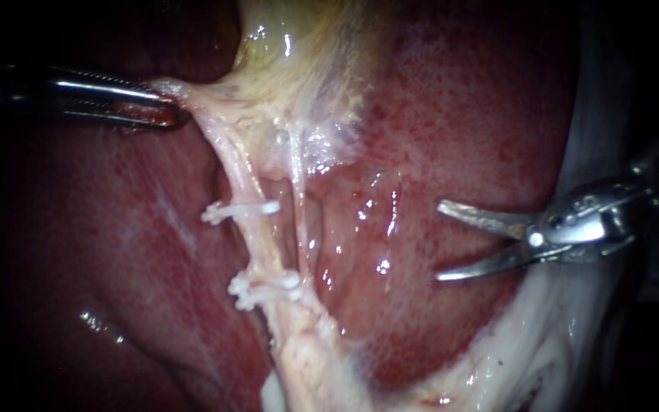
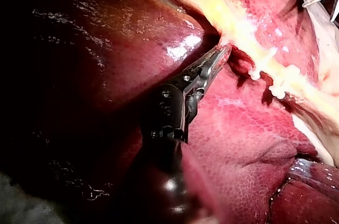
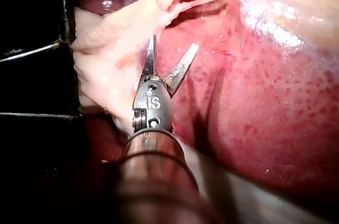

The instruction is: Go to the cutting position left tube

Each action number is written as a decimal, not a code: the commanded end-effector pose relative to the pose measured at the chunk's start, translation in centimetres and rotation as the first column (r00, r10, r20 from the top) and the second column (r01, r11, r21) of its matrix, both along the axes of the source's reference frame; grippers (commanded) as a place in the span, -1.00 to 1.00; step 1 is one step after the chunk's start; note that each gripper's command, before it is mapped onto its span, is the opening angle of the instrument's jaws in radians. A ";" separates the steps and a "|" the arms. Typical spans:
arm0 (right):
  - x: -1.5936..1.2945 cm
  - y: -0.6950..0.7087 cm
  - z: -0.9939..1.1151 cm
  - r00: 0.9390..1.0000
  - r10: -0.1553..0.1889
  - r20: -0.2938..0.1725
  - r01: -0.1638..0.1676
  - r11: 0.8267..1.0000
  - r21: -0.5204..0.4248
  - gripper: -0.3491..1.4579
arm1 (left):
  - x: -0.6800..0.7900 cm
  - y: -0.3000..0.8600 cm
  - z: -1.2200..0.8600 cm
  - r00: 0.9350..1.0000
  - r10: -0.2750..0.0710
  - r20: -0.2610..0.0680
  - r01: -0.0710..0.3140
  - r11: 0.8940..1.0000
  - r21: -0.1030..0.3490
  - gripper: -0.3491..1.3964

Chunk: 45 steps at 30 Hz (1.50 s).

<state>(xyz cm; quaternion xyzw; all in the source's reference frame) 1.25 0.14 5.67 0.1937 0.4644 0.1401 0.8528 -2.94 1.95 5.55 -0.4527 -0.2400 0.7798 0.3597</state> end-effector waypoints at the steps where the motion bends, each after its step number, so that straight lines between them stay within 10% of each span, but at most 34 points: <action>1: 0.06 0.00 0.00 1.000 -0.003 -0.001 0.003 1.000 0.016 0.97 | 0.00 0.00 0.00 1.000 0.000 0.000 0.000 1.000 0.000 -1.00; 24: 1.19 0.02 0.41 0.985 -0.148 -0.093 0.168 0.946 0.276 0.97 | -0.01 0.00 0.01 1.000 -0.001 -0.001 0.001 1.000 0.000 -1.00; 45: 1.20 -0.13 1.01 0.963 -0.248 -0.107 0.270 0.889 0.370 0.97 | -0.01 0.00 0.00 1.000 -0.001 -0.001 0.001 1.000 0.000 -1.00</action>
